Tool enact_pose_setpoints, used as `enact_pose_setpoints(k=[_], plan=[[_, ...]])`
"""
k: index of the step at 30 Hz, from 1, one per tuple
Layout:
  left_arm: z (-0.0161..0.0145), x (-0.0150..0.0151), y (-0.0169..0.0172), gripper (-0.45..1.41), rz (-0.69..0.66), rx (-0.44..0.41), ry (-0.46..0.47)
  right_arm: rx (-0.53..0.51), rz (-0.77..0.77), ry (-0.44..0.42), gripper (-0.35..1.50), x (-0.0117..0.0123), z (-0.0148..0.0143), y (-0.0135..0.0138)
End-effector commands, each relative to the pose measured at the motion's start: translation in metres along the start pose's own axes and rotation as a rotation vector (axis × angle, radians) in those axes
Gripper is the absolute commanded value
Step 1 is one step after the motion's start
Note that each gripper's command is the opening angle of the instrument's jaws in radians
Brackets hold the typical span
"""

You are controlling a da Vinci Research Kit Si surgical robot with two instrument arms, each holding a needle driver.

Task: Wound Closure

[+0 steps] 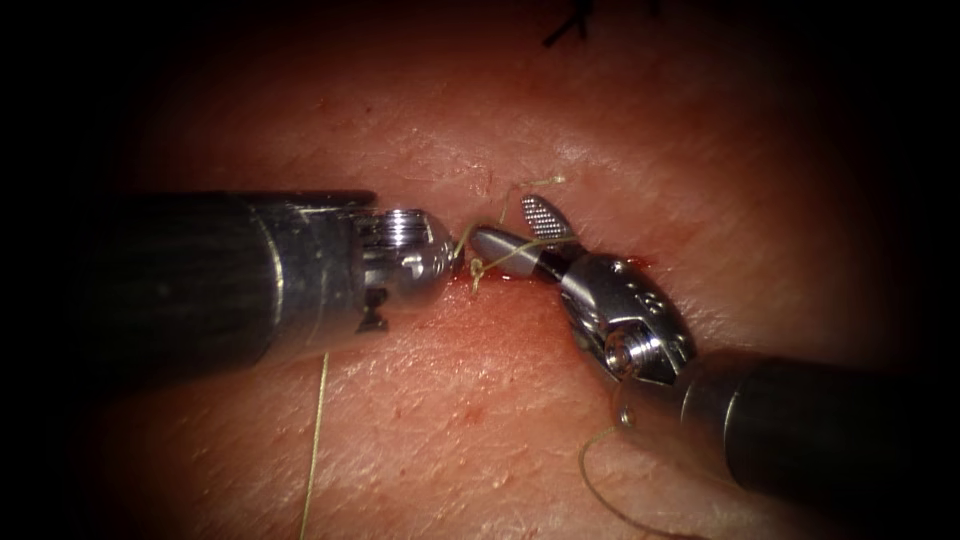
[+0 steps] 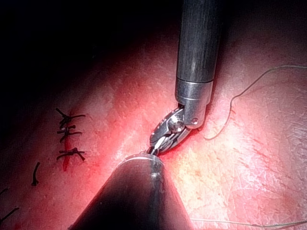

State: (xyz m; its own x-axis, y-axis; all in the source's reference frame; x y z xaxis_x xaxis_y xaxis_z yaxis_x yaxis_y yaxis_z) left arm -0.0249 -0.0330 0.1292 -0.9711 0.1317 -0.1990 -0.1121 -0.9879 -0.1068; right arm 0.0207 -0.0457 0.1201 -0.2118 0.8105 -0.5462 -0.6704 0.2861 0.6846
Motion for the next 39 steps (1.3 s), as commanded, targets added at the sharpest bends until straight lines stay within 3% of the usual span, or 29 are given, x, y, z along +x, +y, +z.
enact_pose_setpoints(k=[1,7,18,31,39], plan=[[0.0004,0.0004,0.0000,-0.45,0.000,0.001,0.000,0.007,0.008,-0.005,0.72,-0.0004,0.0009,0.0002],[0.0001,0.0004,0.0012,-0.45,0.001,0.002,0.001,0.026,0.047,-0.018,0.57,0.0006,0.0021,0.0008],[0.0004,-0.0026,0.0011,-0.45,0.014,0.007,-0.001,0.127,0.066,-0.044,0.71,0.0002,0.0013,0.0003],[0.0024,-0.0021,-0.0008,-0.45,0.006,0.015,-0.006,0.190,0.055,-0.089,0.71,-0.0004,0.0014,-0.0001],[0.0051,-0.0036,0.0004,-0.45,0.011,0.012,-0.025,0.221,0.063,-0.044,0.69,-0.0001,0.0013,-0.0002]])
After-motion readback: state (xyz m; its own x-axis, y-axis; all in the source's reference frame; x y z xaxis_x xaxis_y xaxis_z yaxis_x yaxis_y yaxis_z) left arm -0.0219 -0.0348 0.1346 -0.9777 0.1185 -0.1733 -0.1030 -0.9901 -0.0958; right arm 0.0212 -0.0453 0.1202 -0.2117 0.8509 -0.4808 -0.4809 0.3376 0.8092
